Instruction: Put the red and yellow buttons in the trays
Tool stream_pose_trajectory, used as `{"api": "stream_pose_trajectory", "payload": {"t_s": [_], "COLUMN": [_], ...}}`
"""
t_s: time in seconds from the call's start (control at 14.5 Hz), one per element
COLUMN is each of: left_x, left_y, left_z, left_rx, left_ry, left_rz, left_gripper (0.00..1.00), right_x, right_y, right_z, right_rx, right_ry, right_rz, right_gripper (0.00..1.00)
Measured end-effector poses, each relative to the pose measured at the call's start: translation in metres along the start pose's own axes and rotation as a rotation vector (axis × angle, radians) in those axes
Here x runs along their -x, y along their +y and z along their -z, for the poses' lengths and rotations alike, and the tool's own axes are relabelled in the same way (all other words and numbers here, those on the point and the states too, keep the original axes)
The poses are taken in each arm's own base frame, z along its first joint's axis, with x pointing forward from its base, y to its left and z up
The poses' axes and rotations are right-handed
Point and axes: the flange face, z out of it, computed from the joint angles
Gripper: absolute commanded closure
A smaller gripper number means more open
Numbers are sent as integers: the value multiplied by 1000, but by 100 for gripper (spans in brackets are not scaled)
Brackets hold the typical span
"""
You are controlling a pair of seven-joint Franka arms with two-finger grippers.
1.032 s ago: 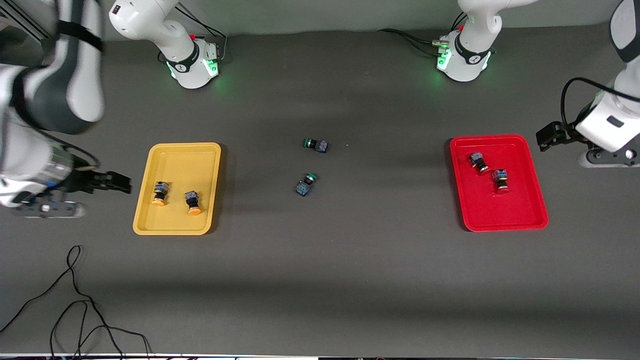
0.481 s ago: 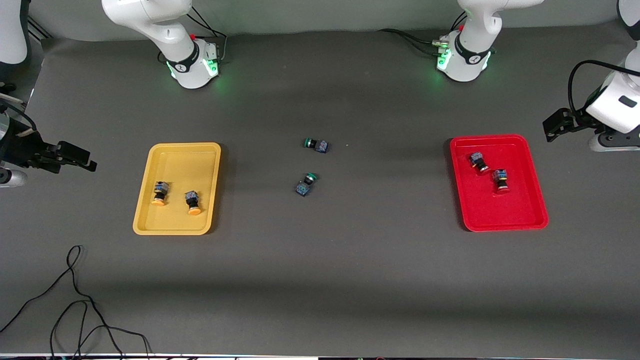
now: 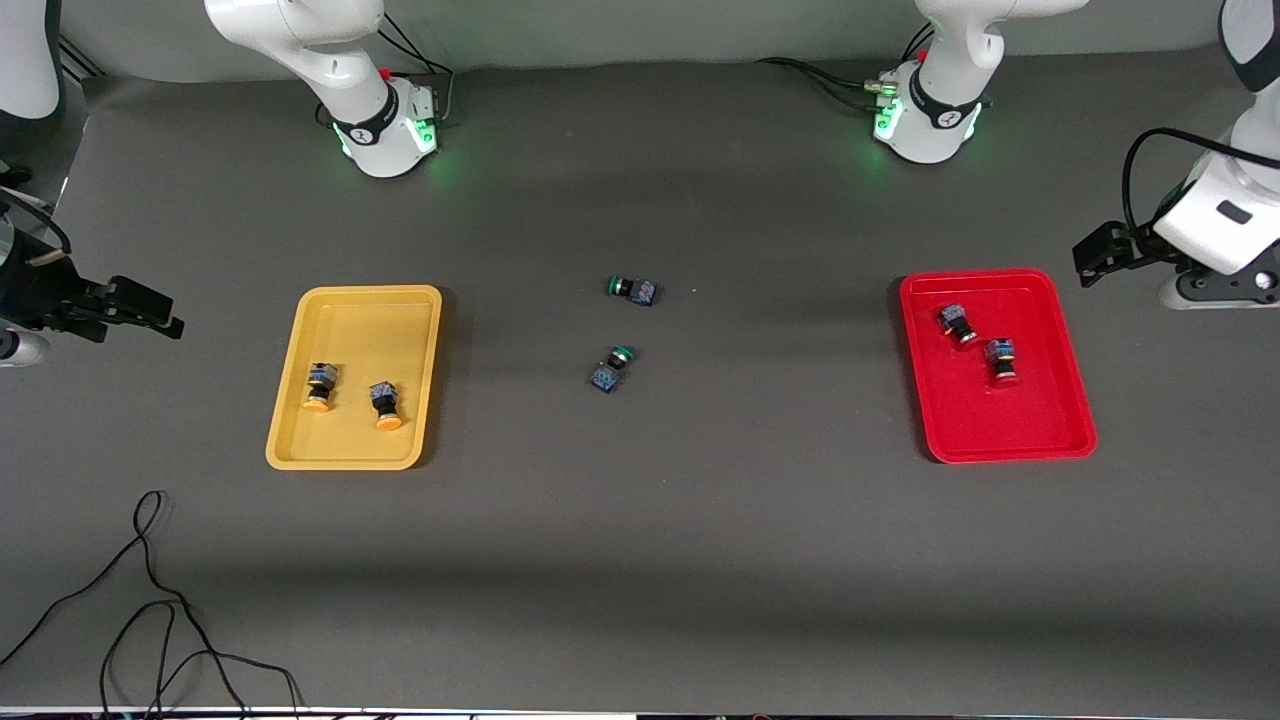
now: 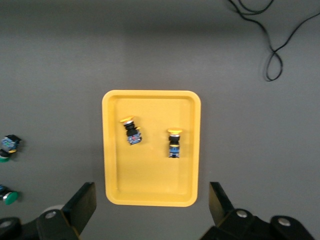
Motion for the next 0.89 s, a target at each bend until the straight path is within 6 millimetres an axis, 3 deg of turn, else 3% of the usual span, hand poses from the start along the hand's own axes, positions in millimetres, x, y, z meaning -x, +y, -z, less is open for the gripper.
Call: {"api": "stream_pose_trajectory", "payload": {"t_s": [0.89], "left_x": [1], "left_y": [5], "left_z": [-5], "left_rx": [45], "left_ry": [-42], "left_rz": [6], "left_gripper": [0], "right_x": [4], "right_y": [-3], "right_z": [-4], "right_rx": [18], "right_ry": [-45], "right_rz": [9], "right_gripper": [0]}}
